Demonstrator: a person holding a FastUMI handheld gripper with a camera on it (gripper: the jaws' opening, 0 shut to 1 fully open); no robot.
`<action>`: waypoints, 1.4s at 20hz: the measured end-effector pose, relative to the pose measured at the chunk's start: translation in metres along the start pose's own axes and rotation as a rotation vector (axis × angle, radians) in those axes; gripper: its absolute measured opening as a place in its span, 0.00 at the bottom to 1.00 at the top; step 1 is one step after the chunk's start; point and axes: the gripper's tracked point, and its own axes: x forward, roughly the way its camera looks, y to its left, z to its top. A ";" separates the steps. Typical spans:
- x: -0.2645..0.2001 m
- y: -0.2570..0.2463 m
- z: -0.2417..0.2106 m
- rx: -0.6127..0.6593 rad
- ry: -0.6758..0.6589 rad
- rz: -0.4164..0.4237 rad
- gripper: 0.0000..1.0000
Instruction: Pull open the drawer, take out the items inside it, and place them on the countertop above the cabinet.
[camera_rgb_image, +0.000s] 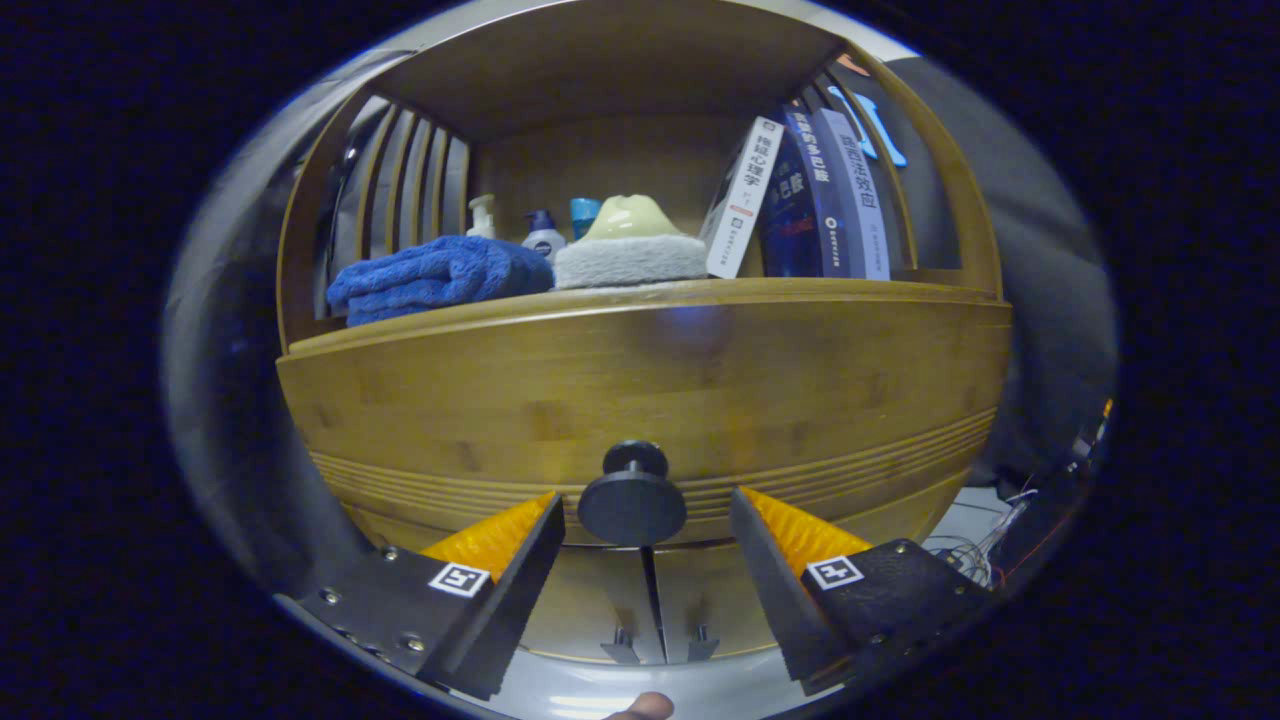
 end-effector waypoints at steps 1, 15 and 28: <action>-0.003 0.001 -0.001 -0.008 0.005 0.001 1.00; -0.122 0.004 0.031 -0.069 -0.056 -0.044 0.99; -0.201 0.063 0.111 -0.241 -0.015 0.006 1.00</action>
